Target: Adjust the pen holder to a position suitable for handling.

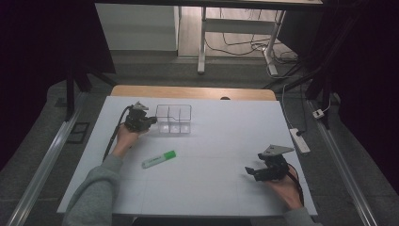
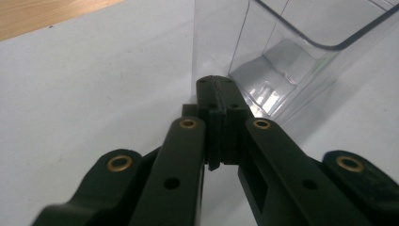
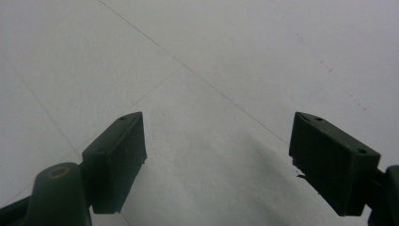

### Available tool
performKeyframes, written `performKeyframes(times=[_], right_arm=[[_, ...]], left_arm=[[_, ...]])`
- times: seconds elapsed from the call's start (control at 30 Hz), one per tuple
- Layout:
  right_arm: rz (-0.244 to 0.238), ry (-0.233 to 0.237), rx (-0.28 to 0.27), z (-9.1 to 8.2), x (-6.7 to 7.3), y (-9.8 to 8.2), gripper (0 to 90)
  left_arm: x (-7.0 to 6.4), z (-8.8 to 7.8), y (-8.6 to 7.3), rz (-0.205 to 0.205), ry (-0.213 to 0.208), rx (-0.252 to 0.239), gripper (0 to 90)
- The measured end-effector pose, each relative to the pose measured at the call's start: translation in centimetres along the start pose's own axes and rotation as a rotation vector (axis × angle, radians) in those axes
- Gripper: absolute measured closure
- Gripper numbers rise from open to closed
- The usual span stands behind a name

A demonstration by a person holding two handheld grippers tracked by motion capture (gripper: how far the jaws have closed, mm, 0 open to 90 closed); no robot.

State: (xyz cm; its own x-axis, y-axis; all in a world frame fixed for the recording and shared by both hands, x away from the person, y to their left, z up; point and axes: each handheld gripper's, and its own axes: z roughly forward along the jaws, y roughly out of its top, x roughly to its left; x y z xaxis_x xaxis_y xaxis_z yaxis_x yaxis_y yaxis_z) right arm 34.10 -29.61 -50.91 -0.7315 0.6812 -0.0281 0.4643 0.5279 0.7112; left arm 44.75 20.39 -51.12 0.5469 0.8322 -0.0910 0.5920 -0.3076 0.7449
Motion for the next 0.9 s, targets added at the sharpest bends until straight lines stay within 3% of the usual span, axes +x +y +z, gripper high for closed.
performKeyframes(times=[0.9], right_arm=[[-0.005, 0.016, 0.007, 0.1, 0.0, -0.1, 18.4]], left_arm=[[-2.9, 1.9, 1.9, 0.05, -0.061, -0.005, 89.3]])
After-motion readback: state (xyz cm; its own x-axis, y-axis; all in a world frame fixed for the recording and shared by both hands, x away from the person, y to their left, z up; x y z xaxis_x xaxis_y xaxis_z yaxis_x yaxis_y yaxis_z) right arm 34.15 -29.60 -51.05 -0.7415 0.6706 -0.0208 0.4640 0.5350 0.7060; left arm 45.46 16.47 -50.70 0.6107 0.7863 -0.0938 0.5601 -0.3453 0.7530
